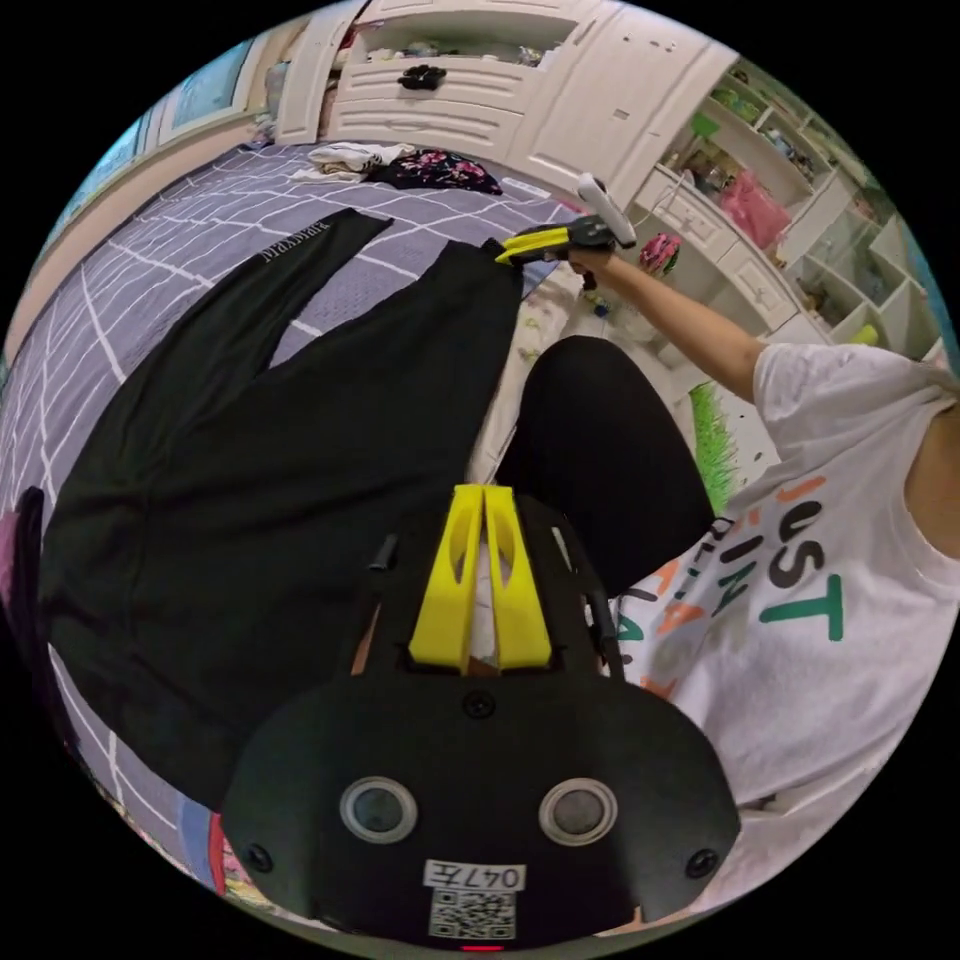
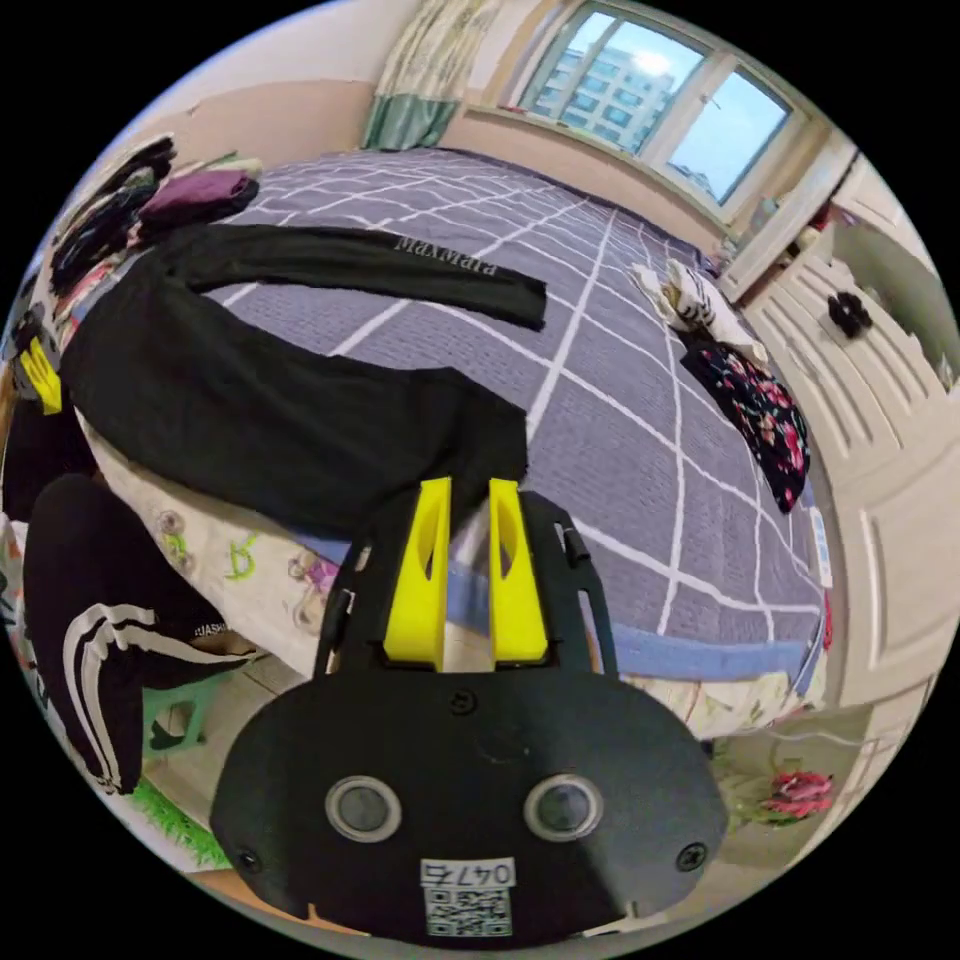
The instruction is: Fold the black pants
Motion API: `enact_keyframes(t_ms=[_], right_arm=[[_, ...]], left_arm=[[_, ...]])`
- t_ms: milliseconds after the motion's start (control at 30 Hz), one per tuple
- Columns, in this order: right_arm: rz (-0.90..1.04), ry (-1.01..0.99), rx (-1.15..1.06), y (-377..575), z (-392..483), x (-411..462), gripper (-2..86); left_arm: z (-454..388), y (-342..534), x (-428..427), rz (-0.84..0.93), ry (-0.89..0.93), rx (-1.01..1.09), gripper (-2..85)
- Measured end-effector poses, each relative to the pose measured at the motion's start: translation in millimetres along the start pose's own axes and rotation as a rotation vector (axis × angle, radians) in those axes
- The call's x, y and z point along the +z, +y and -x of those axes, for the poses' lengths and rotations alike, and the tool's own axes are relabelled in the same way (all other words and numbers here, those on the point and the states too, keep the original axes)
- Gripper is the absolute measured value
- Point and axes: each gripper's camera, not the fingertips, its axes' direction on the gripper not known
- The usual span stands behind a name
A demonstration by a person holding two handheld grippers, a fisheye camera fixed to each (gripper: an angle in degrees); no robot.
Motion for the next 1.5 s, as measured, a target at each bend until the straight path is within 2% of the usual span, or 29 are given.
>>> enact_keyframes(t_ms=[167,300,433,567,667,700,800,900,1067,1167,1300,1367,1500], right_arm=[[0.034,0.037,0.224,68,-50,-14,0.9],[-0.023,0.069,0.312,78,-69,-29,0.1],[-0.164,-0.058,0.146,25,-55,-27,-0.3],[-0.139,-0.263,0.163,-10,-58,12,-0.5],[-0.027,-0.216,0.206,-7,-62,37,-0.5],[-0.041,-0.214,0.207,-4,-61,36,-0.4],[-0.198,-0.159,0.218,10,-52,2,0.0],[-0.351,-0.12,0.146,19,-29,-42,0.4],[-0.44,-0.263,-0.046,3,30,-89,0.2],[-0.521,-0.384,-0.14,-10,71,-104,0.0],[-0.513,-0.51,-0.21,-20,107,-105,-0.1],[-0.489,-0.458,-0.212,-16,113,-105,-0.2],[-0.472,-0.316,-0.121,9,93,-107,-0.1]], left_arm=[[9,30,-25,-0.092,0.123,-0.049,-0.8],[16,59,-54,-0.093,-0.053,-0.157,-0.8],[23,89,-86,-0.076,-0.24,-0.31,-0.8],[27,138,-132,-0.123,-0.396,-0.535,-0.7],[26,186,-169,-0.184,-0.493,-0.732,-0.4],[26,205,-178,-0.205,-0.499,-0.795,-0.2],[26,246,-185,-0.23,-0.414,-0.878,1.6],[23,279,-185,-0.307,-0.416,-0.96,5.4],[30,306,-170,-0.391,-0.289,-1.001,9.5],[41,316,-159,-0.371,-0.274,-1.054,8.7],[32,335,-170,-0.509,-0.204,-1.05,4.7],[27,342,-177,-0.567,-0.158,-1.038,2.7],[6,352,-208,-0.649,-0.212,-0.997,0.1]])
